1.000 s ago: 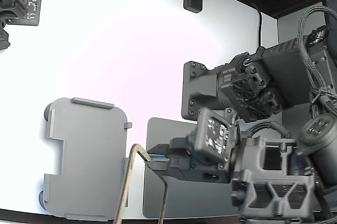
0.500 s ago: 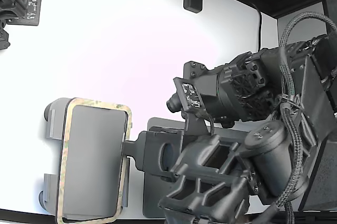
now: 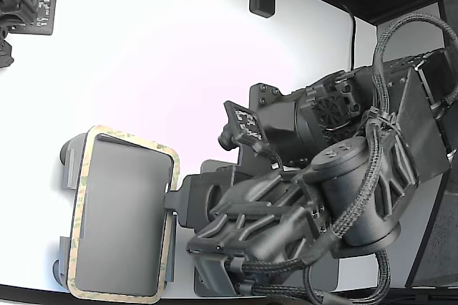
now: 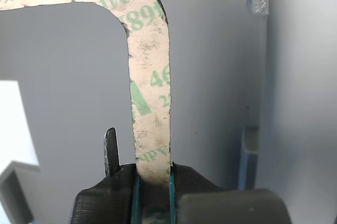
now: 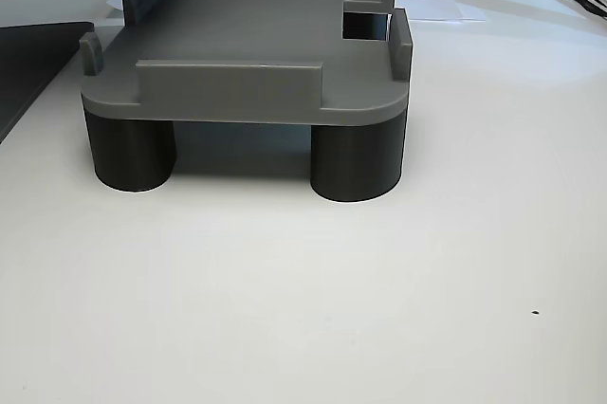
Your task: Move top rectangular frame to the holder.
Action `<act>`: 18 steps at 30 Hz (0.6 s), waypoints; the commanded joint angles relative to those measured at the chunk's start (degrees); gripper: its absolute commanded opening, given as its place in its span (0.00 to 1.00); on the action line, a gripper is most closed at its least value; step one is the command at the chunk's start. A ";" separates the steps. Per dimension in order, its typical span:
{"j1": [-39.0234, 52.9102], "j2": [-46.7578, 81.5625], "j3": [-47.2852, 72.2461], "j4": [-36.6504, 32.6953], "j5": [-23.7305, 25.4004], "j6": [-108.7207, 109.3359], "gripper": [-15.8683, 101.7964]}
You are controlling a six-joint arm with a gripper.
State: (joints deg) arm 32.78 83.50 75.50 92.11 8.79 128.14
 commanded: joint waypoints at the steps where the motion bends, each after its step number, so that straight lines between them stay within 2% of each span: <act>1: -1.67 1.58 -0.09 -0.79 -1.41 -3.25 0.03; 18: -5.36 1.23 4.83 -4.39 -6.33 -7.38 0.03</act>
State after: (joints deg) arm 28.39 83.50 81.21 87.98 2.64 120.67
